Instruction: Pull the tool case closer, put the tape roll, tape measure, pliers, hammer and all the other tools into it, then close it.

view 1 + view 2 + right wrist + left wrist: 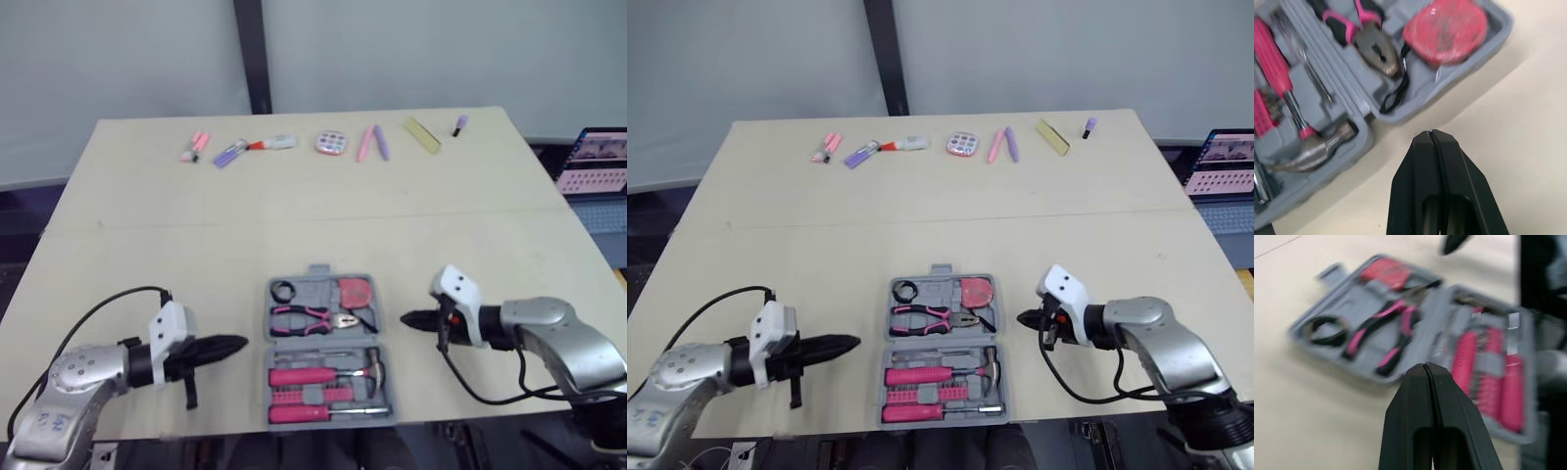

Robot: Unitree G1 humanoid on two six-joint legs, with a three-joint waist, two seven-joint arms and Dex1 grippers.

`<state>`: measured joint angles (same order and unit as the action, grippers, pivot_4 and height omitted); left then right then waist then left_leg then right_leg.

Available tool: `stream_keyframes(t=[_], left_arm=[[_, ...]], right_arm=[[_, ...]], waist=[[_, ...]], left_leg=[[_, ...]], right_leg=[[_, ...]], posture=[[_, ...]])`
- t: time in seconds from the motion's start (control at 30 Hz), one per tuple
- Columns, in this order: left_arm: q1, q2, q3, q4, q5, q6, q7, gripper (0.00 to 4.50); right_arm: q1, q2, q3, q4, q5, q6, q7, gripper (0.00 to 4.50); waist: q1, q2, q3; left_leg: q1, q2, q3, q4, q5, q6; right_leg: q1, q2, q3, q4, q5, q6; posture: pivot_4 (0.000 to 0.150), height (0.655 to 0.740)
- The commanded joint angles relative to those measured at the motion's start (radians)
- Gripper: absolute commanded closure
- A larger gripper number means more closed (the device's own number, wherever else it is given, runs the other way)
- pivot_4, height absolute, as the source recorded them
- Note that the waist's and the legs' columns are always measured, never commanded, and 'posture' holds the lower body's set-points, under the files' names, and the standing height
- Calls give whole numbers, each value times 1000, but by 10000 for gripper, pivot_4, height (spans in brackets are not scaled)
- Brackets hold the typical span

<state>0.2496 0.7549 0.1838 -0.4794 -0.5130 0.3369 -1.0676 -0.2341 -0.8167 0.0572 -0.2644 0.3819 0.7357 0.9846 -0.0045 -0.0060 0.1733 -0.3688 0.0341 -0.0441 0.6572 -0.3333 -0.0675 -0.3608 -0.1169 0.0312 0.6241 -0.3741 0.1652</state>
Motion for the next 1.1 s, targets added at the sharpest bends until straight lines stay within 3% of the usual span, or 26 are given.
stream_keyframes(t=[0.03,0.23,0.4,0.83,0.97,1.1], left_arm=[[11,-9,-61,-35,44,-72,-11,44546],[-9,-80,-240,113,249,-314,8,44546],[-40,-138,-330,256,337,-443,23,44546],[-121,-203,-420,357,388,-476,72,44546],[-127,-200,-426,361,391,-466,76,45000],[-128,-198,-433,364,392,-449,76,45000]], right_arm=[[-54,38,-12,33,30,10,-6,45000],[-109,90,26,136,-3,-16,-13,45000],[-153,119,29,215,-17,-35,-14,45000],[-259,173,19,357,-6,2,-17,45000],[-287,193,-6,386,43,99,-15,32461],[-308,216,-42,415,101,204,-15,12213]], waist=[[0,0,0],[3,0,0],[0,0,0],[0,1,0],[0,1,0],[0,1,0]], left_leg=[[0,0,0,0,0,0],[0,0,1,0,0,0],[0,0,1,1,0,0],[0,0,1,2,0,0],[0,0,1,2,0,0],[0,0,1,2,0,0]], right_leg=[[0,0,0,0,0,0],[0,0,0,-1,0,0],[-1,0,0,0,0,0],[-1,0,0,1,0,0],[-1,0,0,2,0,0],[-1,0,0,2,0,0]], posture=[[1500,7400],[1500,7400],[1500,7400],[1500,7400],[1500,7400],[1500,7400]])
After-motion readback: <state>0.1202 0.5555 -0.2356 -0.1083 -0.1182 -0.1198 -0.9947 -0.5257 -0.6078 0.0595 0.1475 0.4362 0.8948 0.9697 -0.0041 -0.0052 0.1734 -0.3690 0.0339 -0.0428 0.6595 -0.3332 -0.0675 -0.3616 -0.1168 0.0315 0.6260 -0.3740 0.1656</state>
